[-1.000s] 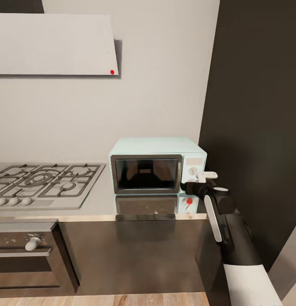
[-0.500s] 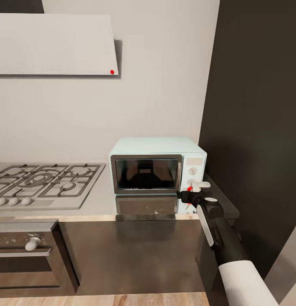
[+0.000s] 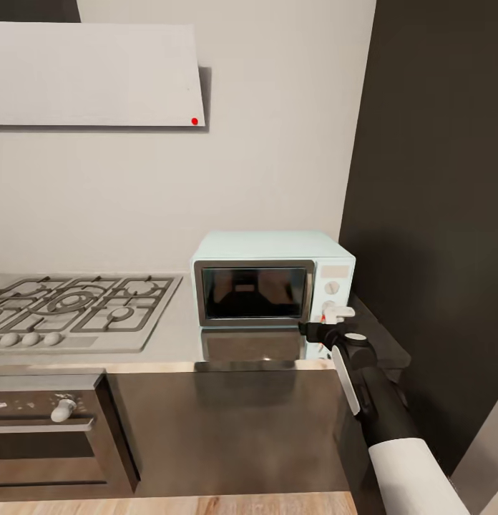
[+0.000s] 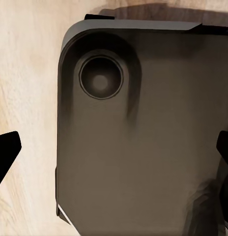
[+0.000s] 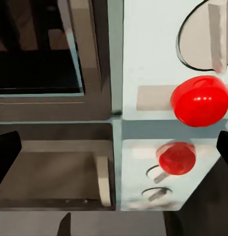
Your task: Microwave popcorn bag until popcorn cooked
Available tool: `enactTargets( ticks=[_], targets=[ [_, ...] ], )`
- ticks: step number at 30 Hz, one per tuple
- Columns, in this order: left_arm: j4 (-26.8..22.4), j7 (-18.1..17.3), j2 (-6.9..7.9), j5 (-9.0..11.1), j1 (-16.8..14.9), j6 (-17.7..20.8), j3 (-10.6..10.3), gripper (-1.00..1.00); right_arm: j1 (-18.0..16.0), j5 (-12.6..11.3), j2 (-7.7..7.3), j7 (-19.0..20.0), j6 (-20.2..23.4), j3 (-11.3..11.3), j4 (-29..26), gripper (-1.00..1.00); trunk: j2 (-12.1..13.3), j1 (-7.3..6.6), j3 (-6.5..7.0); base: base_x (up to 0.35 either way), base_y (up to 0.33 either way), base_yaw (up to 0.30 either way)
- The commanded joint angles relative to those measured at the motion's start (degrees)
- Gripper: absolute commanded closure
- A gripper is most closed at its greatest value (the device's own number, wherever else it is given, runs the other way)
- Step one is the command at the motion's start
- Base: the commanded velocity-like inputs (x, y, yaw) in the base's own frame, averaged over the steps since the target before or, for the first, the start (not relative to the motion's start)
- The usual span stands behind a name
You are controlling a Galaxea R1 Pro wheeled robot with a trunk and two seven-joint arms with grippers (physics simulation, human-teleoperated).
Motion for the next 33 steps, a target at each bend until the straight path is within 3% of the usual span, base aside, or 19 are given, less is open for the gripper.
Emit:
enactTargets(
  ticks=[1, 9, 28, 33],
  targets=[
    [-0.1, 0.1, -0.01, 0.4, 0.0, -0.1, 0.1, -1.0, 0.0, 0.1, -0.01, -0.1, 0.3, 0.1, -0.1, -1.0, 0.0, 0.0, -0.05, 0.0, 0.024, 0.0],
    [-0.1, 0.1, -0.06, 0.4, 0.0, -0.1, 0.1, -1.0, 0.0, 0.2, -1.82, -0.6, 0.3, 0.0, -0.2, -1.0, 0.0, 0.0, -0.05, 0.0, 0.009, 0.0],
    [-0.1, 0.1, -0.09, 0.4, 0.0, -0.1, 0.1, -1.0, 0.0, 0.4, -1.44, -0.6, 0.2, 0.5, -1.2, -1.0, 0.0, 0.0, -0.05, 0.0, 0.024, 0.0],
    [0.0, 0.1, -0.09, 0.4, 0.0, -0.1, 0.1, -1.0, 0.0, 0.4, -0.95, -1.7, -0.3, 0.5, -4.5, -1.0, 0.0, 0.0, -0.05, 0.0, 0.0, 0.0]
  ],
)
